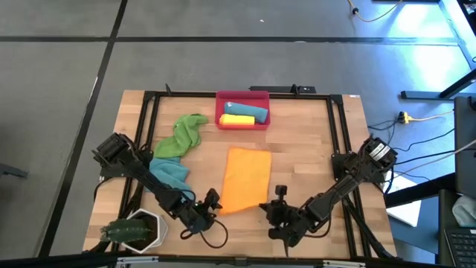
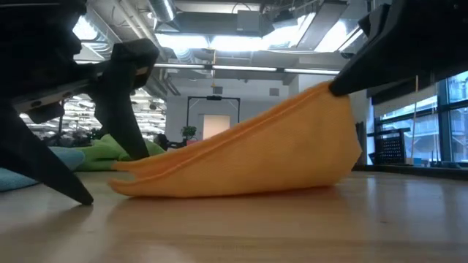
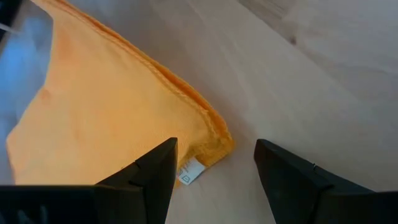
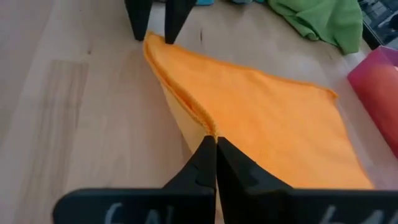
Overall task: Roll microfiber towels into tight, uniform cylinder then place into a basket
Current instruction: Roll the orange microfiber cloth
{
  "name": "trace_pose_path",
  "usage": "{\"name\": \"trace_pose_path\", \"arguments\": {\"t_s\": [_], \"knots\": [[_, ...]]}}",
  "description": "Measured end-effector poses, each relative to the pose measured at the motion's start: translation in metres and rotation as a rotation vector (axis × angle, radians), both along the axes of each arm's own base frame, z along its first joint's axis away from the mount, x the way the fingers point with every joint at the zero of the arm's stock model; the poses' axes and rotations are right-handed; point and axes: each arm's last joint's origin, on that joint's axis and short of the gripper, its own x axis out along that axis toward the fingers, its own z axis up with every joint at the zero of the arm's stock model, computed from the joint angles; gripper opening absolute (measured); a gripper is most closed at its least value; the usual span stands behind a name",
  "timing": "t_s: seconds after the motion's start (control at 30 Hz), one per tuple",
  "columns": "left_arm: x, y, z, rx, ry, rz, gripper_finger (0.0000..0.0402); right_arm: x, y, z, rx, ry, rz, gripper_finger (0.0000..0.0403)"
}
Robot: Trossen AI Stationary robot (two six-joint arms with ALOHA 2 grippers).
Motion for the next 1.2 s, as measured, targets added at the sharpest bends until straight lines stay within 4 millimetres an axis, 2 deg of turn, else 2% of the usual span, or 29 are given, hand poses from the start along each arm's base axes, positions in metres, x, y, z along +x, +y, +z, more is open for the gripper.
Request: {"name": "trace_pose_path", "arguments": {"t_s": [0.37, 0.57, 0.77, 1.03, 1.2], "knots": [[0.004, -0.002, -0.002, -0.088, -0.032, 0.051, 0.0208, 0.004, -0.008, -0.001, 0.015, 0.011, -0.041, 0.0], [0.004, -0.002, -0.003, -0.087, -0.028, 0.054, 0.0192, 0.005, -0.009, -0.001, 0.011, 0.013, -0.039, 0.0], [0.005, -0.003, -0.01, -0.071, -0.026, 0.06, 0.0135, 0.005, -0.008, -0.001, 0.016, 0.016, -0.036, 0.0], [0.006, -0.004, -0.012, -0.09, -0.037, 0.058, 0.0012, 0.004, -0.007, -0.002, 0.054, 0.064, 0.003, 0.0], [0.006, -0.004, -0.012, -0.122, -0.038, 0.089, 0.0002, 0.002, -0.005, -0.003, 0.087, 0.082, 0.017, 0.0]]}}
